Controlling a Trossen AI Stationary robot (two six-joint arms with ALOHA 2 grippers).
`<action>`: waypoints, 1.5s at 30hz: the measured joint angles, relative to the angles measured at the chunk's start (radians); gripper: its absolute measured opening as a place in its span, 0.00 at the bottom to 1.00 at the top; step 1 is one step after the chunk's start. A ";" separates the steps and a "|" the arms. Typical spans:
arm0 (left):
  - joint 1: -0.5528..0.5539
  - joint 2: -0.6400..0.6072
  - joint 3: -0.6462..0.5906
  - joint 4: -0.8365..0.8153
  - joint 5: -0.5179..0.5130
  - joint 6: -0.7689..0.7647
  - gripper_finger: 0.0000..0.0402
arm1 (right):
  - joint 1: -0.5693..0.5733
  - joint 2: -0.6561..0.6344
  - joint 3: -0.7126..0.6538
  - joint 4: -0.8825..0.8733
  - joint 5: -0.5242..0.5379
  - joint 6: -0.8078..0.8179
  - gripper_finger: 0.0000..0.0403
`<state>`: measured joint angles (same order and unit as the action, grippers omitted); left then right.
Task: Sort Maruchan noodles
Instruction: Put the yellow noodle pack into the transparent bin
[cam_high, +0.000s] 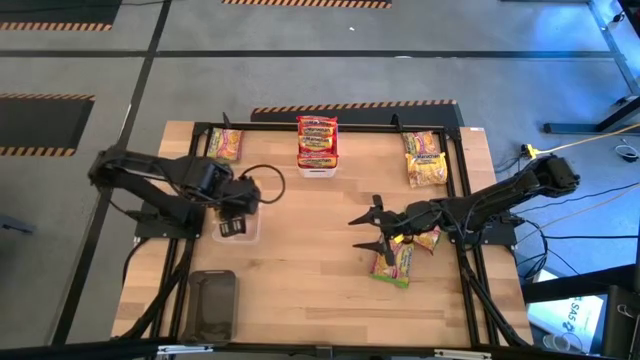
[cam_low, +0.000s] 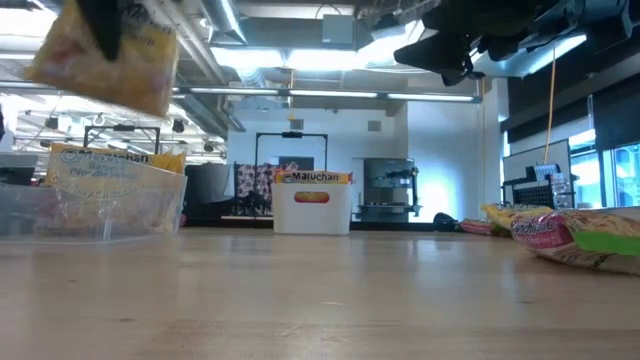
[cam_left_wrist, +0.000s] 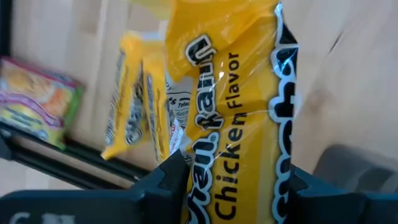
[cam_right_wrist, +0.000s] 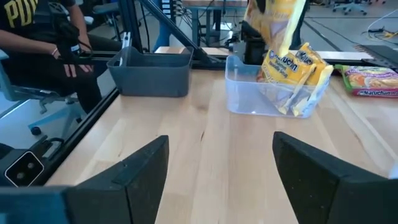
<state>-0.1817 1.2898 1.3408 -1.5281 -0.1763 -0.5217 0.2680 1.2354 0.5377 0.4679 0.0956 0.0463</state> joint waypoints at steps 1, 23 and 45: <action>0.004 -0.018 -0.036 0.022 0.009 0.001 0.30 | 0.000 0.000 0.000 0.000 0.000 0.000 0.66; 0.106 -0.066 -0.473 0.441 0.128 0.220 0.30 | 0.000 0.000 0.000 0.000 0.026 0.035 0.66; 0.116 -0.066 -0.589 0.623 0.067 0.244 0.47 | 0.000 0.001 0.000 0.000 0.025 0.035 0.66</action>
<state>-0.0654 1.2236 0.7521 -0.9052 -0.1091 -0.2781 0.2680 1.2362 0.5377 0.4683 0.1204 0.0814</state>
